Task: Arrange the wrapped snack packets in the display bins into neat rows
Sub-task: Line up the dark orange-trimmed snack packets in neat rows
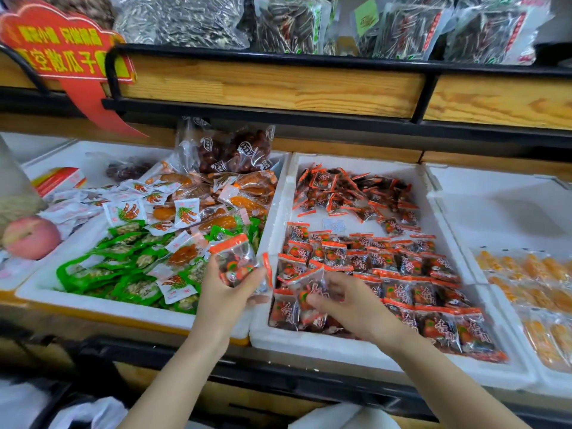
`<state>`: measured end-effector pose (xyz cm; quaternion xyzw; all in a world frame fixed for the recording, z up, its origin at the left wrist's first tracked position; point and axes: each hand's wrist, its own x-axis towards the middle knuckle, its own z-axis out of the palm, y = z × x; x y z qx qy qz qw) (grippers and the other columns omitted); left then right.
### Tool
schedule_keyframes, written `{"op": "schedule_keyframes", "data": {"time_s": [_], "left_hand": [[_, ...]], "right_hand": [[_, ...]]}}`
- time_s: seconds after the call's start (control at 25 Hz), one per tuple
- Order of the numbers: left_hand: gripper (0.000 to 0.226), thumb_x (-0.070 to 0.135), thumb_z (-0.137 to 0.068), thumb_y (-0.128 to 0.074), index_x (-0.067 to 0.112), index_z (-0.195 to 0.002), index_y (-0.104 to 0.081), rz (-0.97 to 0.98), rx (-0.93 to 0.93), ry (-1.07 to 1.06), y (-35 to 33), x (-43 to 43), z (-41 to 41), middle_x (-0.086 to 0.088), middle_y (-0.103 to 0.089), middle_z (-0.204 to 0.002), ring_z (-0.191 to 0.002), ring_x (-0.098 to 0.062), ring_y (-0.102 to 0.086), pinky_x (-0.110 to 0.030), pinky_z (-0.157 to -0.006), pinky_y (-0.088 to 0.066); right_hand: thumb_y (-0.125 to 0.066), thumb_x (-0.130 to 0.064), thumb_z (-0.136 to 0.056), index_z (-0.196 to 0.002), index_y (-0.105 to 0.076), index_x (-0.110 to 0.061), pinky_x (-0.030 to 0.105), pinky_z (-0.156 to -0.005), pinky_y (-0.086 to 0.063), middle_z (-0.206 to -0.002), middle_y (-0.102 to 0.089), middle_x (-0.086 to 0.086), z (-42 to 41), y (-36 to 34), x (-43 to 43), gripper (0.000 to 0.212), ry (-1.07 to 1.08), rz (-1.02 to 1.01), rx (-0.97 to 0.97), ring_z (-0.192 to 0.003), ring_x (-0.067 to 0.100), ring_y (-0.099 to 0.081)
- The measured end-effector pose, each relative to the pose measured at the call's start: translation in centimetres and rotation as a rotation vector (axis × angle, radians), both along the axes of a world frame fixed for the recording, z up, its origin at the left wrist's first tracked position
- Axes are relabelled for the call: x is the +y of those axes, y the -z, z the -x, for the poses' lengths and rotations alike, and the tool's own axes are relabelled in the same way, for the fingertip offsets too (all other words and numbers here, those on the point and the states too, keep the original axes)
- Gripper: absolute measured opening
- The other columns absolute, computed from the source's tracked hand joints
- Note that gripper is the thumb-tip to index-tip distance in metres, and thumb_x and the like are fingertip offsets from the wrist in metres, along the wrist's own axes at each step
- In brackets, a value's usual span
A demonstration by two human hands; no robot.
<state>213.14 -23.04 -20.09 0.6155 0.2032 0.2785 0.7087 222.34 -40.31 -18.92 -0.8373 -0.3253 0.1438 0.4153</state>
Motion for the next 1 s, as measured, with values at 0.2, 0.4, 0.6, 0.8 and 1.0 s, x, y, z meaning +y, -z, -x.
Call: {"op": "schedule_keyframes", "data": {"time_s": [0.2,0.4,0.6,0.8,1.0], "left_hand": [[0.044,0.007,-0.085,-0.067,0.016,-0.124,-0.047,0.028,-0.058,-0.067,0.7,0.9,2.4,-0.006,-0.065,-0.111,-0.082,-0.015,-0.071,-0.033,-0.060,-0.059],[0.044,0.007,-0.085,-0.066,0.017,-0.123,-0.048,0.024,-0.061,-0.053,0.8,1.2,3.8,-0.005,-0.065,-0.113,-0.091,-0.018,-0.069,-0.034,-0.061,-0.060],[0.047,0.007,-0.084,-0.066,0.016,-0.126,-0.046,0.004,-0.054,-0.037,0.6,0.6,4.2,-0.003,-0.064,-0.113,-0.093,-0.018,-0.068,-0.034,-0.061,-0.060],[0.047,0.008,-0.085,-0.067,0.019,-0.125,-0.046,0.013,-0.041,-0.004,0.7,-0.5,4.3,-0.004,-0.064,-0.115,-0.095,-0.019,-0.067,-0.033,-0.060,-0.060],[0.045,0.016,-0.088,-0.063,0.018,-0.130,-0.045,0.053,-0.055,0.011,0.4,-1.2,4.1,-0.007,-0.060,-0.122,-0.099,-0.022,-0.066,-0.030,-0.058,-0.058]], "right_hand": [[-0.064,-0.028,-0.087,-0.067,-0.040,-0.016,0.022,-0.048,-0.030,-0.055,-0.041,-0.002,-0.1,3.3,3.1,0.033,0.292,-0.022,-0.002,-0.052,0.012,-0.041],[-0.053,-0.028,-0.095,-0.109,-0.048,-0.014,0.025,-0.059,-0.044,-0.072,-0.055,-0.004,0.4,5.9,5.4,0.020,0.268,0.066,0.008,-0.066,0.013,-0.055],[-0.040,-0.037,-0.099,-0.080,-0.053,-0.010,0.037,-0.072,-0.055,-0.074,-0.060,0.006,0.1,5.6,5.9,0.036,0.329,0.275,-0.060,-0.070,0.025,-0.060],[-0.043,-0.044,-0.096,-0.078,-0.051,-0.011,0.029,-0.064,-0.051,-0.065,-0.051,-0.001,0.2,4.3,5.7,0.039,0.323,0.478,-0.178,-0.070,0.020,-0.059],[-0.042,-0.049,-0.096,-0.069,-0.048,-0.015,0.027,-0.062,-0.048,-0.065,-0.054,-0.002,0.8,3.5,4.9,0.043,0.264,0.593,-0.416,-0.067,0.018,-0.058]]}}
